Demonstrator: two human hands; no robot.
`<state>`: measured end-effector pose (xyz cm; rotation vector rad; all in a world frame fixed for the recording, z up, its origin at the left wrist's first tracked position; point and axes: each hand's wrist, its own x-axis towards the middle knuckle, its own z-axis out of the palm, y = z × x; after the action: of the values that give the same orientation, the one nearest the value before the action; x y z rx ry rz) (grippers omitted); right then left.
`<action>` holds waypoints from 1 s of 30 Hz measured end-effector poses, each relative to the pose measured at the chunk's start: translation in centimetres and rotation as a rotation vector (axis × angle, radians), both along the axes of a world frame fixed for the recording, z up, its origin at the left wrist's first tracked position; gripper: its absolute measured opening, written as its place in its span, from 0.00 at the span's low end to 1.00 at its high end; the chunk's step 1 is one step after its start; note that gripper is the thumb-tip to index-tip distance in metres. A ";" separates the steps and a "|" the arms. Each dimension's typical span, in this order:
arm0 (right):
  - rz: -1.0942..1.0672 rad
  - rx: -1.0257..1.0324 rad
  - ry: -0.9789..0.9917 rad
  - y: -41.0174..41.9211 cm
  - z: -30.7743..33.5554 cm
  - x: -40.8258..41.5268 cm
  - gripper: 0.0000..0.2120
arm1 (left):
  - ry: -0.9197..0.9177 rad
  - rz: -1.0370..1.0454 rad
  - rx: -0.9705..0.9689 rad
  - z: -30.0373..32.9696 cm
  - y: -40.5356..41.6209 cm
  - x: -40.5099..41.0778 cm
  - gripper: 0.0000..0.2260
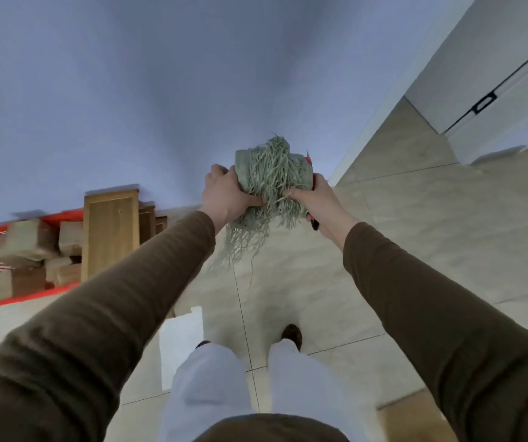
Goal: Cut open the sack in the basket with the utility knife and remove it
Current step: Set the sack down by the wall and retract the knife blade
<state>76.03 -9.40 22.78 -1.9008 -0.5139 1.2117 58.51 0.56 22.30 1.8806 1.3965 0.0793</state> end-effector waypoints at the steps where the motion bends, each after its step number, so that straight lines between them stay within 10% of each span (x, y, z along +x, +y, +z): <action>1: 0.027 -0.001 -0.007 0.5 -0.7 1.1 0.24 | 0.023 0.001 -0.004 -0.4 0.3 0.8 0.35; 18: 0.335 -0.151 -0.038 11.9 -18.6 12.1 0.30 | -0.761 0.494 -0.761 -18.6 6.5 9.9 0.32; 30: 0.390 -0.293 0.222 14.9 -39.6 16.3 0.36 | -0.704 0.608 -0.648 -42.9 9.0 13.2 0.25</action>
<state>92.30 5.48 -16.87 -1.9245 -0.6326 1.8144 71.75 9.52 -20.58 0.7400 1.2249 0.4764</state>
